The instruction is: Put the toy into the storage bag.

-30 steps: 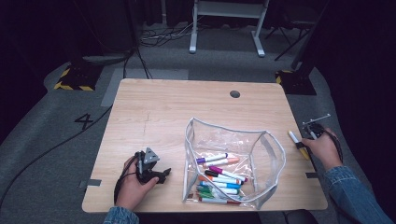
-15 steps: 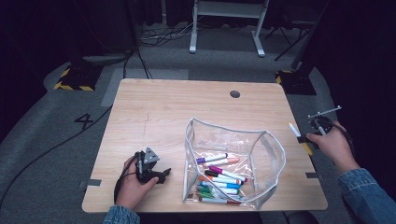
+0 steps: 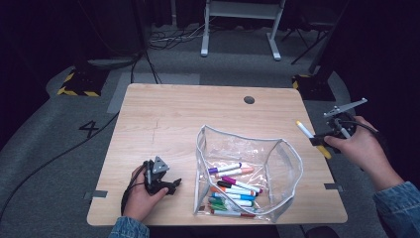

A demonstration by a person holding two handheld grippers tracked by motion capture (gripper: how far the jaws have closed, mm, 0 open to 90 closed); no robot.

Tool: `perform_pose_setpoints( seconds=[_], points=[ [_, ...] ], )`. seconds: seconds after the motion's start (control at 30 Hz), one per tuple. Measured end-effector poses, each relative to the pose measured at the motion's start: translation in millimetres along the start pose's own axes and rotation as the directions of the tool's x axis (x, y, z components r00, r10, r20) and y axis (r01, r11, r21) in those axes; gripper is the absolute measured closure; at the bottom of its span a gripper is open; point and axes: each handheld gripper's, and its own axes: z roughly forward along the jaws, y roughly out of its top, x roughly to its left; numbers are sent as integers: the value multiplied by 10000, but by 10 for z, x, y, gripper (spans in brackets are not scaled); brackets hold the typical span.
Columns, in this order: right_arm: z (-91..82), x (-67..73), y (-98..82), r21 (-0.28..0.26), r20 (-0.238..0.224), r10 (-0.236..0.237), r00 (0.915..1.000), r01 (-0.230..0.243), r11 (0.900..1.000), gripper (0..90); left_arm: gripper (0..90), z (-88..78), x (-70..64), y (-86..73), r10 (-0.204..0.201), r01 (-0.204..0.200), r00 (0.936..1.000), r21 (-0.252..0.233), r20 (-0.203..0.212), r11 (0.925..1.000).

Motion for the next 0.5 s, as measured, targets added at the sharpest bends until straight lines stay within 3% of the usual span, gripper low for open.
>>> perform_pose_setpoints(
  seconds=[0.23,0.37,0.5],
  points=[
    [-209,425,227,-388,-698,-1130,9911,1105,9931,770,171,0,0,0,-3,3,10000,-3,1,10000],
    [-285,736,342,-389,-838,-1913,9779,1887,9813,771,171,1,-2,0,-21,21,10000,-12,2,10000],
    [-297,1044,421,-310,-1067,-2728,9561,2711,9621,771,171,1,-2,0,-15,15,10000,-12,11,10000]
  ],
)
